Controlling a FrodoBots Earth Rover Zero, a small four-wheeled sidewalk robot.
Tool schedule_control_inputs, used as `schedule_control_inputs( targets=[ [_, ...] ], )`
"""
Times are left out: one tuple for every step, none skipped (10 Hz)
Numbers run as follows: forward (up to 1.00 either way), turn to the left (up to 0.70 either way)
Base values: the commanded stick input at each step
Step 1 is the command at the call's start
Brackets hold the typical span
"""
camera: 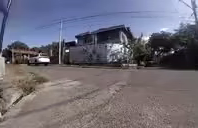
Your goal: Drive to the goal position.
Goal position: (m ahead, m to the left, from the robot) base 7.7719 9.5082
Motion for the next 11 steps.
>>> schedule_control_inputs(
  targets=[
    [0.7, 0.04],
    [0.7, 0.12],
    [0.7, 0.19],
    [0.7, 0.27],
    [0.7, 0.35],
    [0.7, 0.35],
    [0.7, 0.35],
    [0.7, 0.35],
    [0.7, 0.35],
    [0.7, 0.35],
    [0.7, 0.35]
  ],
)
